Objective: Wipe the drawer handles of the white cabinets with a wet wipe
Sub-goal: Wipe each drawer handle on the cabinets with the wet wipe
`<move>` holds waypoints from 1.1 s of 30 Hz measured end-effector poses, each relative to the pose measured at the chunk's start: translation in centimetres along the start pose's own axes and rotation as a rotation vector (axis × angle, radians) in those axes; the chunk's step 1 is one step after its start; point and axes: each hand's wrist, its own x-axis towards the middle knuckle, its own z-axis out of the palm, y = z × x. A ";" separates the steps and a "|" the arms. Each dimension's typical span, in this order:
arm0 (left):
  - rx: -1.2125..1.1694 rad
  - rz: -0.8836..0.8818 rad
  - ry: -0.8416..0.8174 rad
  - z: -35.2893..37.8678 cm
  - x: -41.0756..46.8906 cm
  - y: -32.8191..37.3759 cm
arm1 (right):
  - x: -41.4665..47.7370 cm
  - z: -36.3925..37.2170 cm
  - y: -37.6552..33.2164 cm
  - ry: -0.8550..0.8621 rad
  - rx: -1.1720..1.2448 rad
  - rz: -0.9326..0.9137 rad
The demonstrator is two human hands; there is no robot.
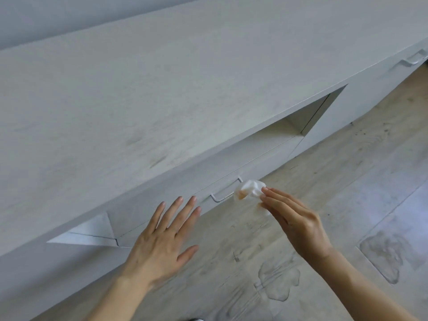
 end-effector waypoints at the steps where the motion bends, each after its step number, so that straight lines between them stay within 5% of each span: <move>1: 0.016 -0.015 -0.001 2.0 0.6 0.1 | -0.5 1.6 1.2 0.002 0.010 -0.021; 8: 0.123 -0.105 0.073 12.1 5.0 0.0 | -1.3 11.9 7.8 -0.036 0.073 -0.155; 20: 0.260 -0.129 0.197 13.4 5.1 -0.5 | -0.8 17.6 8.2 -0.034 0.199 -0.428; 33: 0.296 -0.138 0.231 13.5 4.9 -0.5 | -0.2 17.0 9.9 0.095 0.063 -0.316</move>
